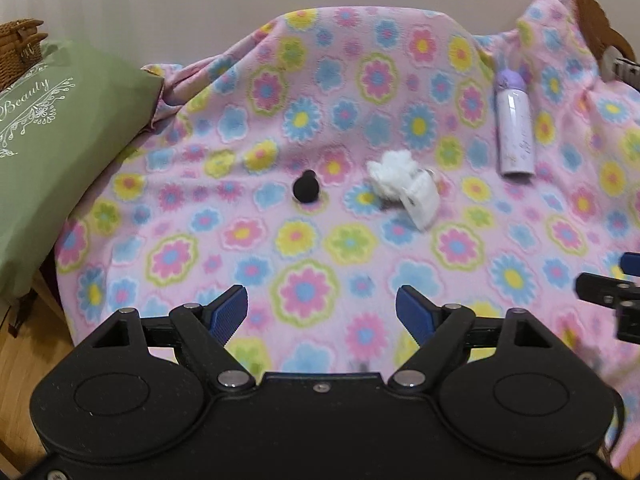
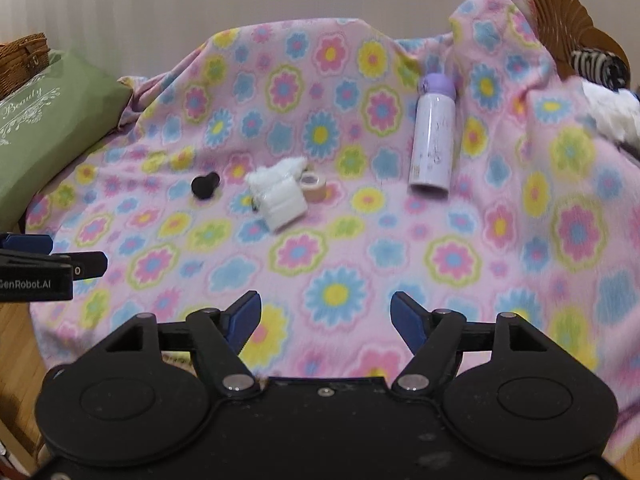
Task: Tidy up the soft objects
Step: 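Move both open tools toward the white towel pack and black object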
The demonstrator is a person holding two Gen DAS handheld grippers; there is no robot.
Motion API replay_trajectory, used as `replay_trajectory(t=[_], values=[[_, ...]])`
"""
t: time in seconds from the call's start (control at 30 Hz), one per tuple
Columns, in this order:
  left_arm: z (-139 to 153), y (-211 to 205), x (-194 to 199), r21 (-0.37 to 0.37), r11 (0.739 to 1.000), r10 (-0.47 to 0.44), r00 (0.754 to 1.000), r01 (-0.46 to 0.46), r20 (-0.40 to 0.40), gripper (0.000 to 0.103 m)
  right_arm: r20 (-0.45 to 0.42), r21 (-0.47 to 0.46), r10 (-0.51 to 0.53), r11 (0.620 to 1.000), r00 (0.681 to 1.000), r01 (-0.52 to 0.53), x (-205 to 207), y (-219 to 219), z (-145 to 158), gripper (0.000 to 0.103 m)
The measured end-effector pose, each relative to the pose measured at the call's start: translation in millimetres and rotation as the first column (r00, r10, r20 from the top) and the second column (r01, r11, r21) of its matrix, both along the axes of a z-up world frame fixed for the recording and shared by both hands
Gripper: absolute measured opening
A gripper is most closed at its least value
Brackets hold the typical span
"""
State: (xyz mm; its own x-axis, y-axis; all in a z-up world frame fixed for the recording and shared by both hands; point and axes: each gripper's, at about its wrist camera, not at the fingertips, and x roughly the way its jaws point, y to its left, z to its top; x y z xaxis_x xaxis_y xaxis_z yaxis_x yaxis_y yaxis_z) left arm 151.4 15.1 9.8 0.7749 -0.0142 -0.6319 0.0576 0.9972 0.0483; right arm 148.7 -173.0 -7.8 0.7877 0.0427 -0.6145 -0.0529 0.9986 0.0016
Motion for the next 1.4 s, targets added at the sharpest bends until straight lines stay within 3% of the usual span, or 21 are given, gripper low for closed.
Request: replay_trajectory(t=[0.23,0.43,0.9,1.07,1.4], values=[[-19.9,5.7,40.2,0.024,0.999,0.048,0.998,-0.049,0.038,0.079,0.025,-0.05,0.042,0.998,0.999,-0.04,42.0,-1.1,-6.2,0.075],[-36.1,0.6,68.6,0.06,0.997,0.036,0.996,-0.041,0.079,0.079,0.03,-0.106,0.113,0.988,0.993,-0.109,75.2,9.8,-26.3,0.077],[-80.5,-6.3,135.9,0.052,0.998,0.016,0.998,-0.019,0.058,0.08,-0.003,-0.069,0.145,0.987,0.989,-0.145,154.4,20.4,-74.6,0.079],[-90.1,-6.6,156.3,0.087,0.996,0.014,0.998,-0.019,0.058,0.08,-0.003,-0.06,0.17,0.984,0.985,-0.17,175.3,24.1,-82.5,0.081],[-107.7,20.5,182.7,-0.061,0.992,0.112,0.994,-0.112,-0.008,0.09,0.0,-0.112,0.238,0.965,0.971,-0.236,206.6,38.9,-95.2,0.086]])
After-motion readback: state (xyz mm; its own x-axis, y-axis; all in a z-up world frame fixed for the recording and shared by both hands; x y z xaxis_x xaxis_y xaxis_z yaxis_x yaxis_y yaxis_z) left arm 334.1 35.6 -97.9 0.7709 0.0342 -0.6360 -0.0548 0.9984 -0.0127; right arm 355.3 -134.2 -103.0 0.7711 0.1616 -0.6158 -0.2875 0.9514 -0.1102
